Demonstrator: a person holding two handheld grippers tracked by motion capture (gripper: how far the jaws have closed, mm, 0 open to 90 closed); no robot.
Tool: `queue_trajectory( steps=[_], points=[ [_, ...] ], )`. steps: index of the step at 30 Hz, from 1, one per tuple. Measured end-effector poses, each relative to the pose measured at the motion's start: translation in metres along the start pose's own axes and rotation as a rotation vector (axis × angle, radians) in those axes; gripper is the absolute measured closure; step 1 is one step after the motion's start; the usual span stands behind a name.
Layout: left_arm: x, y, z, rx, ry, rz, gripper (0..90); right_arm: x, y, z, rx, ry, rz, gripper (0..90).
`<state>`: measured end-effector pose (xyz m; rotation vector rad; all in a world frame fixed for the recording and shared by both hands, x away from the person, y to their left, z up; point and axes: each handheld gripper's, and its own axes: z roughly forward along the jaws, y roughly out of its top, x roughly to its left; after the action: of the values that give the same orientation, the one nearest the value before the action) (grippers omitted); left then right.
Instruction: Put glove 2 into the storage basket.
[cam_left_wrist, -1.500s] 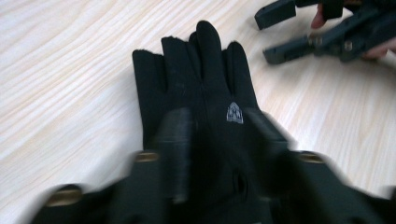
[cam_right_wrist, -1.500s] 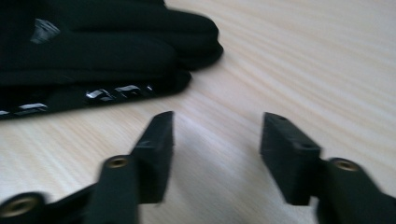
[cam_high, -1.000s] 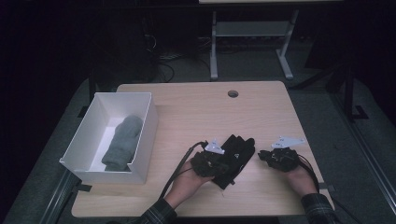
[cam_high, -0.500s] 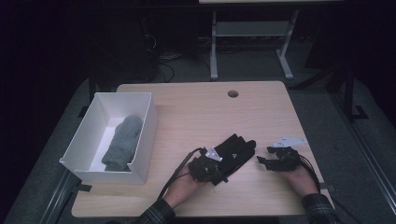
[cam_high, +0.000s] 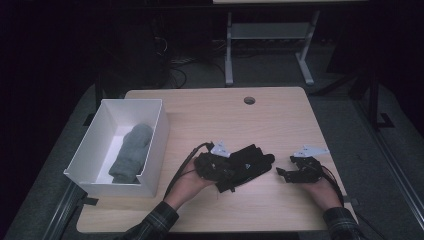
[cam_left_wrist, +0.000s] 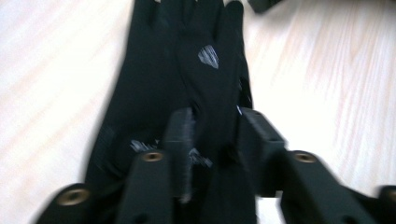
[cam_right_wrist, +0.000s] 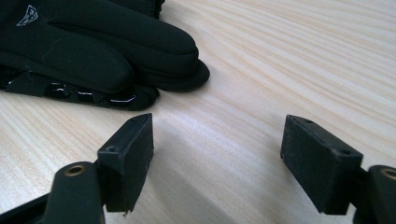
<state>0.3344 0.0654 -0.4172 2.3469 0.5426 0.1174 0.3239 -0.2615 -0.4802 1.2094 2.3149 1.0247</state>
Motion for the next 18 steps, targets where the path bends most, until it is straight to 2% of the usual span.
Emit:
queue_trajectory(
  steps=[4,6,10,13,17,18],
  points=[
    [0.016,0.012,0.007,-0.010,-0.025,0.009,44.0,0.000,-0.001,0.001,-0.007,-0.002,0.003,22.5],
    [0.023,0.016,0.014,-0.010,-0.022,0.020,36.7,0.000,-0.001,0.001,-0.008,-0.003,0.000,22.0],
    [0.028,0.018,0.032,-0.010,-0.029,0.021,23.4,0.000,-0.001,0.001,-0.006,-0.001,-0.001,21.4],
    [0.027,0.016,0.046,0.023,-0.029,0.036,18.2,0.000,-0.001,0.001,-0.005,0.002,-0.001,21.1],
    [0.026,0.013,0.058,0.073,-0.012,0.056,18.3,0.000,-0.001,0.001,-0.004,0.004,-0.001,20.7],
    [0.025,0.012,0.060,0.071,-0.008,0.054,18.3,0.000,-0.001,0.001,-0.004,0.005,-0.001,20.6]
  ],
)
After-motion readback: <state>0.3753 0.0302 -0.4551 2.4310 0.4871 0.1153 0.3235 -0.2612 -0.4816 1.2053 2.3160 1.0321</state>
